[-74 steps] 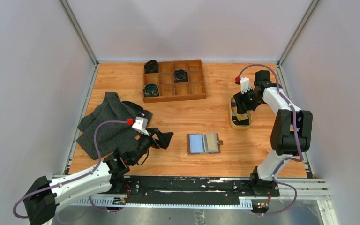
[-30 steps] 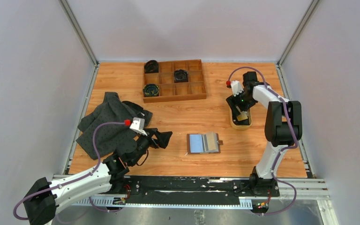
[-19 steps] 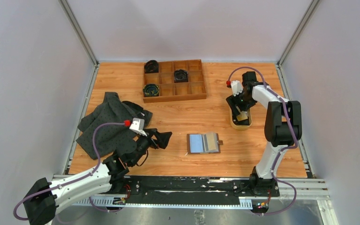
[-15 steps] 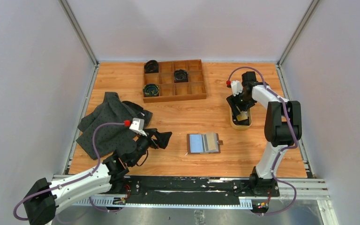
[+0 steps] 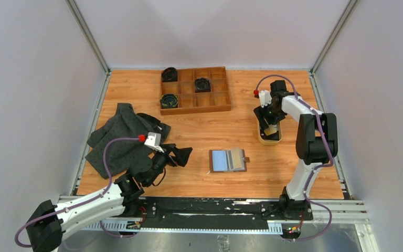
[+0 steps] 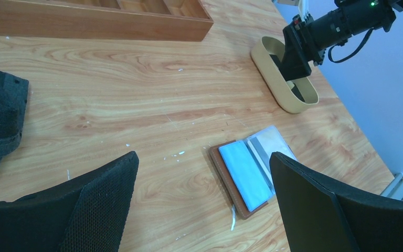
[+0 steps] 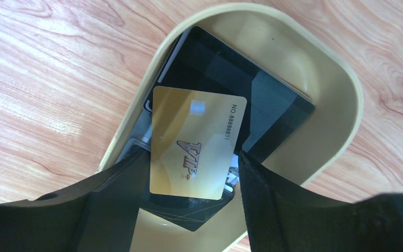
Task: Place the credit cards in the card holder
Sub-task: Pick up the credit card from the storage box.
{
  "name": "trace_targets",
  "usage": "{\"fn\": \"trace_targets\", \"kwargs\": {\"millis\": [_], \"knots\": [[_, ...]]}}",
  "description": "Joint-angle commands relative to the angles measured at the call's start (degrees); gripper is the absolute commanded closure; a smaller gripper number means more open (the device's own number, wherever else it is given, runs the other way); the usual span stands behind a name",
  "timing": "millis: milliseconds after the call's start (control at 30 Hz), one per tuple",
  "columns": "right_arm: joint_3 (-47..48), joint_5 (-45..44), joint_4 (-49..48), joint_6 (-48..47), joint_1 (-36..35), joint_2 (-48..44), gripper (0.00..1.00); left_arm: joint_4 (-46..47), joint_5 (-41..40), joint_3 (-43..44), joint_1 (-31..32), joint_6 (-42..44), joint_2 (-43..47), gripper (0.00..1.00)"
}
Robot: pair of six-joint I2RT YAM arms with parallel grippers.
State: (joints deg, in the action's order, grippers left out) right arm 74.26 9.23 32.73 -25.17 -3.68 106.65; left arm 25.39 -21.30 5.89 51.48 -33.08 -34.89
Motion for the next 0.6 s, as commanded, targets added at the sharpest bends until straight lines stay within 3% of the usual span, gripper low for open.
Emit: {"fn": "trace_targets", "kwargs": {"millis": [0,567], "knots": [[-2.5,-2.8,2.1,-0.1,-0.4,-1.1,0.31,1.2,-2.1,-1.1,-0.3,-0.4,0.8,0.0],[-1.0,-1.3,4.9,3.5,-0.4,3.9,0.29,1.2,-2.3,-1.1,-0.4,-0.5,0.9,0.0]]}}
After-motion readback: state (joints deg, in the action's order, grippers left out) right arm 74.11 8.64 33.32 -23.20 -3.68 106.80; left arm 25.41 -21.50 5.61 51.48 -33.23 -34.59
